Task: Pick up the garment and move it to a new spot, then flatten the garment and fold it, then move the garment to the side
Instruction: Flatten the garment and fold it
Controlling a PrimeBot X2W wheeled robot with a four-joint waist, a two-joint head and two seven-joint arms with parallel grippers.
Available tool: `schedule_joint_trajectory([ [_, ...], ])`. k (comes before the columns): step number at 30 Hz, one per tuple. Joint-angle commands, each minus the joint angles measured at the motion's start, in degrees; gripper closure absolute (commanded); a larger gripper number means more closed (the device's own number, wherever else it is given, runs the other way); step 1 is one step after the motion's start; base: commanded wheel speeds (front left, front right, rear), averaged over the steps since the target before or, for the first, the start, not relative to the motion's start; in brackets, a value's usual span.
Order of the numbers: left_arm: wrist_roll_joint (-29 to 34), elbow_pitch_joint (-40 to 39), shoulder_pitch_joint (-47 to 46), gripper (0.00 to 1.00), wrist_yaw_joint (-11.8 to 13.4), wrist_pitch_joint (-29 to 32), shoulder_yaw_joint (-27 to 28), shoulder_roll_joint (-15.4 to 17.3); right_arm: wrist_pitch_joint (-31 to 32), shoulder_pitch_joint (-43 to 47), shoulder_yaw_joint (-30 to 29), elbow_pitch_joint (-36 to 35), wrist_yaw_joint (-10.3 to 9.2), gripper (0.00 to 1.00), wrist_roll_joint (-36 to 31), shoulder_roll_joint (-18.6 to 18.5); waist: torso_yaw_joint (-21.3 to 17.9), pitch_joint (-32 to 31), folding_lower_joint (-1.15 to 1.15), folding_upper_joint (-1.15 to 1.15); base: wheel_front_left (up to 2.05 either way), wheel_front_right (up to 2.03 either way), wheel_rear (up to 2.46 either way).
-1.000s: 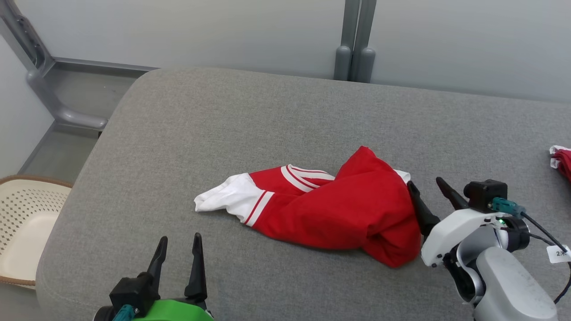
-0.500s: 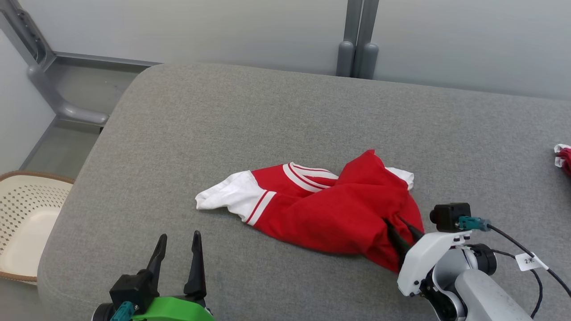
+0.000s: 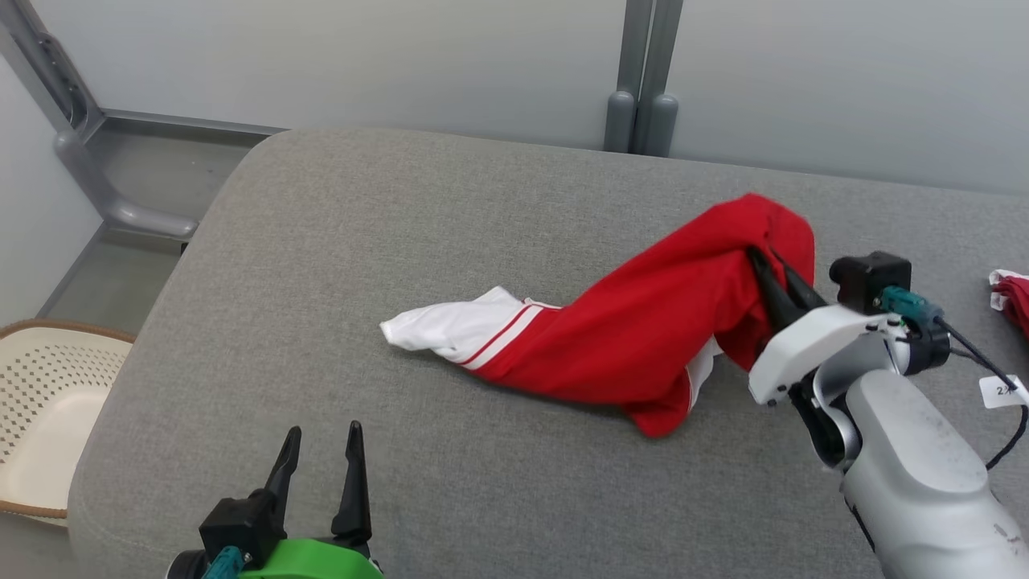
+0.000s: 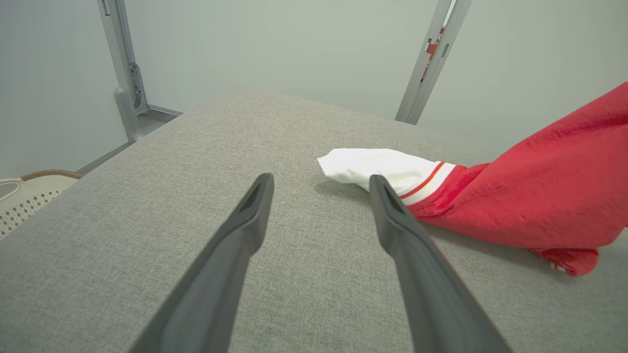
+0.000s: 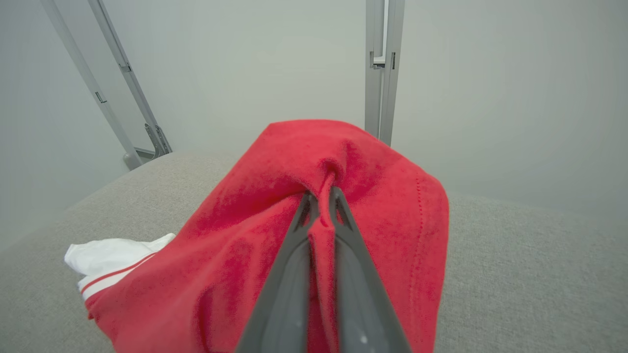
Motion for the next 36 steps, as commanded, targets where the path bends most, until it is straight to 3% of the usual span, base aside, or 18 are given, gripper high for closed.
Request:
schedule_joint_trajectory([
  [1, 0.2, 0.0, 0.5, 0.00, -0.2, 0.0, 0.1, 0.1, -1.5, -1.6, -0.7, 0.4, 0.00, 1.00, -1.1, 0.1, -0.4, -0.3, 0.00, 0.00, 0.00, 0.00, 0.00],
  [8, -0.1, -0.6, 1.4, 0.00, 0.2, 0.0, 0.0, 0.1, -5.4, -2.0, -1.1, -2.3, 0.00, 1.00, -8.4, 0.8, -2.4, -0.5, 0.00, 0.00, 0.00, 0.00, 0.00],
  [15, -0.5, -1.1, 1.5, 0.00, 0.5, 0.0, 0.4, 0.1, -5.6, 11.5, 2.4, -13.9, 0.00, 1.00, -12.3, 3.4, -5.1, 0.2, 0.00, 0.00, 0.00, 0.00, 0.00],
  [21, -0.5, -1.7, 1.6, 0.00, 0.9, 0.0, 1.0, 0.1, -5.6, 23.2, 8.3, -20.3, 0.00, 1.00, -13.9, 3.2, -8.1, 0.4, 0.00, 0.00, 0.00, 0.00, 0.00],
  [28, -0.5, -1.7, 1.3, 0.00, 0.7, 0.0, 1.4, 0.1, -5.6, 28.9, 14.5, -18.5, 0.00, 1.00, -16.3, 2.8, -11.9, 0.4, 0.00, 0.00, 0.00, 0.00, 0.00],
  [29, -0.5, -1.8, 1.2, 0.00, 0.7, 0.0, 1.4, 0.1, -5.6, 29.1, 16.0, -17.7, 0.00, 0.88, -16.2, 2.6, -12.3, 0.4, 0.00, 0.00, 0.00, 0.00, 0.00],
  [30, -0.5, -1.8, 1.1, 0.00, 0.7, 0.0, 1.4, 0.1, -5.6, 29.1, 17.1, -17.1, 0.00, 0.53, -15.5, 2.6, -12.8, 0.4, 0.00, 0.00, 0.00, 0.00, 0.00],
  [31, -0.5, -1.8, 1.1, 0.00, 0.8, 0.0, 1.5, 0.1, -5.6, 28.8, 17.9, -17.1, -0.01, 0.08, -14.6, 2.8, -13.2, 0.4, 0.00, 0.00, 0.00, 0.00, 0.00],
  [32, -0.5, -1.8, 1.1, 0.00, 0.8, 0.0, 1.5, 0.1, -5.6, 28.7, 18.8, -17.1, -0.01, 0.00, -13.1, 2.7, -13.7, 0.4, 0.00, 0.00, 0.00, 0.00, 0.00],
  [36, -0.6, -1.8, 1.2, 0.00, 0.8, 0.0, 1.7, 0.1, -5.6, 28.2, 18.9, -19.4, -0.01, 0.00, -7.8, 1.5, -15.0, 0.3, 0.00, 0.00, 0.00, 0.00, 0.00],
])
